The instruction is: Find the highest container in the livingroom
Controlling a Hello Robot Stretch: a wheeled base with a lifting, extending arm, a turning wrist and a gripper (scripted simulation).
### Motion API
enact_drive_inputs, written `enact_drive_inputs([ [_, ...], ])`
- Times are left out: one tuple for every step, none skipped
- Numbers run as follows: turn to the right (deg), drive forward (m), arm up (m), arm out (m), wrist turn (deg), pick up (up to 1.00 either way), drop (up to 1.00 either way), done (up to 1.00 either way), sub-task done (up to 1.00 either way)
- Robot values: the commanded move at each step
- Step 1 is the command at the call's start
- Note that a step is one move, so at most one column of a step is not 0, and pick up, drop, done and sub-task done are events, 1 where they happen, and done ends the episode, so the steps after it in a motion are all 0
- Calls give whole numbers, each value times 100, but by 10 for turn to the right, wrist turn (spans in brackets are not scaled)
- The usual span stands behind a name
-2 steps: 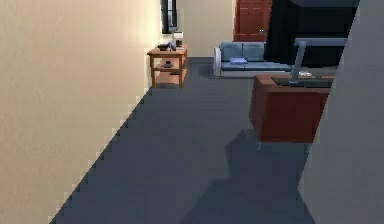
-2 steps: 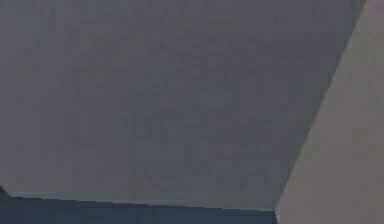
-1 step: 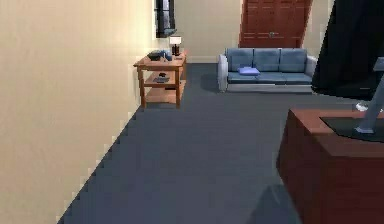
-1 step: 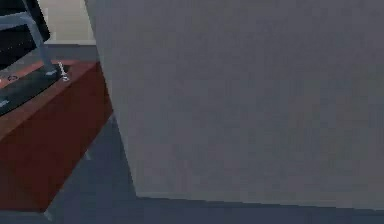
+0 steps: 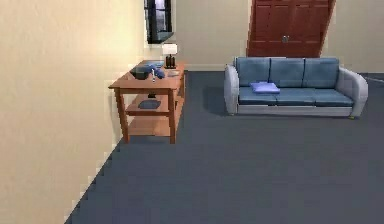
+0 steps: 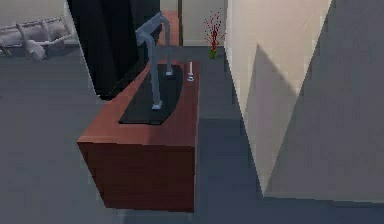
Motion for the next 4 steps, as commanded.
enact_drive_inputs([
  [30, 0, 0, 0, 0, 0, 0, 0, 0],
  [0, 100, 0, 0, 0, 0, 0, 0, 0],
  [0, 60, 0, 0, 0, 0, 0, 0, 0],
  [-450, 0, 0, 0, 0, 0, 0, 0, 0],
])
